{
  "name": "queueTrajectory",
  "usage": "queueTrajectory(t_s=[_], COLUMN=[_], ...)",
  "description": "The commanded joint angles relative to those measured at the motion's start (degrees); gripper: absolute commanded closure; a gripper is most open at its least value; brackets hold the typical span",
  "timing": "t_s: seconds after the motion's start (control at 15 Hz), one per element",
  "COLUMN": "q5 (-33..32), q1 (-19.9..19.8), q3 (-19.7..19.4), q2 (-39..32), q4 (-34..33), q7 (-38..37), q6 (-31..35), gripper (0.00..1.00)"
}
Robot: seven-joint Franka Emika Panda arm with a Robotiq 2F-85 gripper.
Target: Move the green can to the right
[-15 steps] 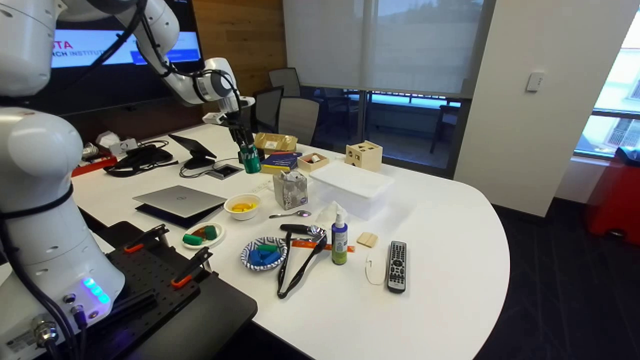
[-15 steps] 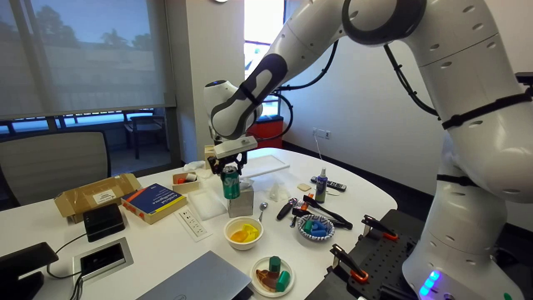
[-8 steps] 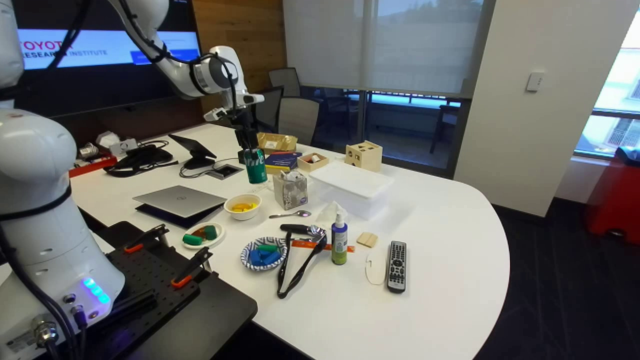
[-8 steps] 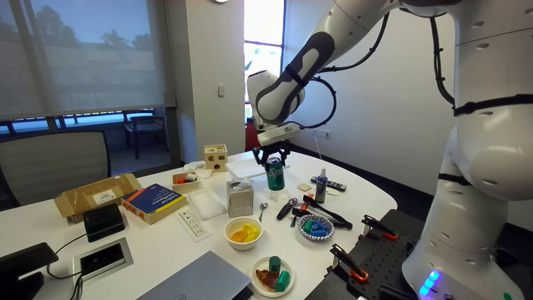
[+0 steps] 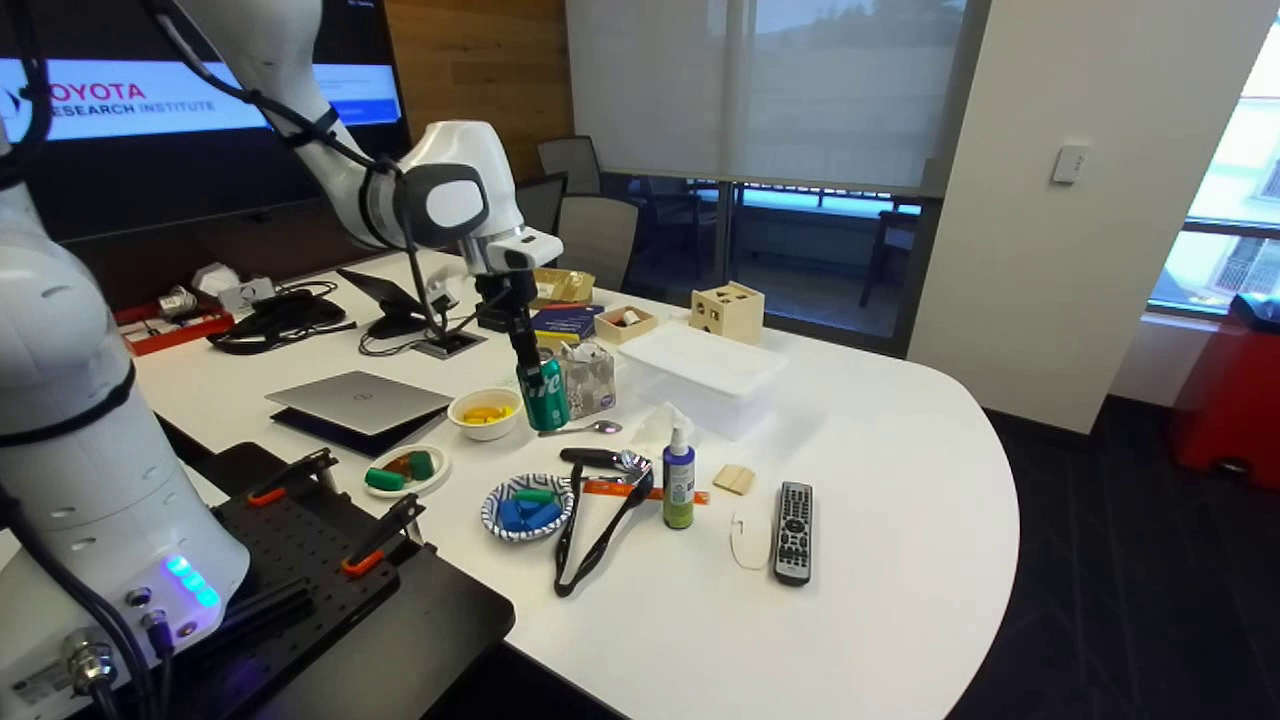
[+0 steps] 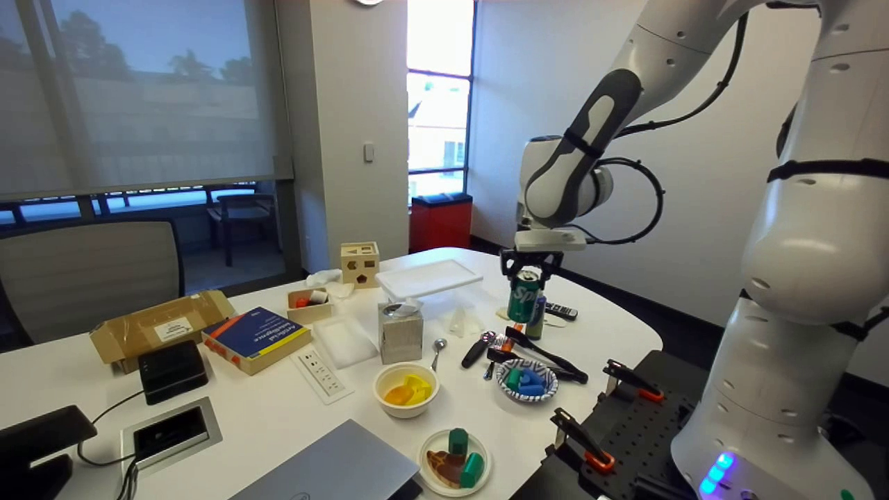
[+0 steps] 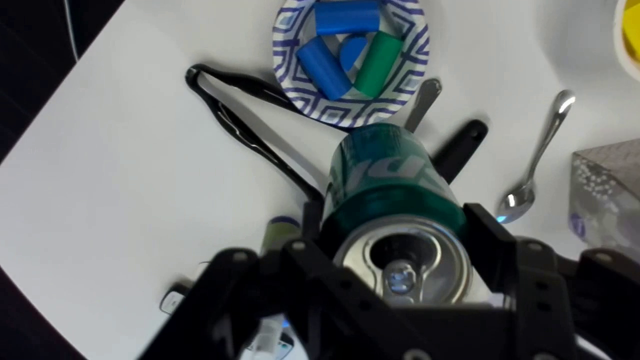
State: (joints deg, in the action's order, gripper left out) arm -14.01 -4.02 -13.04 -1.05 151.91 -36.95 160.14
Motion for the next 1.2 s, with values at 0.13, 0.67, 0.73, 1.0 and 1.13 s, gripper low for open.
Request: queueTrajectory(t_s=[0.13, 0.67, 0.73, 1.0, 1.13], q5=[4.8, 18.1, 19.4, 22.0, 23.1], q1=[-12.2, -16.0, -15.6, -14.7, -15.6], q3=[-6.7, -8.2, -7.7, -6.6, -5.1], q2=[3.2, -1.3, -2.1, -7.2, -11.2], q4=[9.0, 4.4, 3.7, -1.7, -5.1], q7=[12.6, 21.1, 20.6, 19.8, 21.0], q6=[11.8, 10.6, 10.8, 9.6, 8.4], gripper=[0.55, 0.55, 0.55, 0.55, 0.55])
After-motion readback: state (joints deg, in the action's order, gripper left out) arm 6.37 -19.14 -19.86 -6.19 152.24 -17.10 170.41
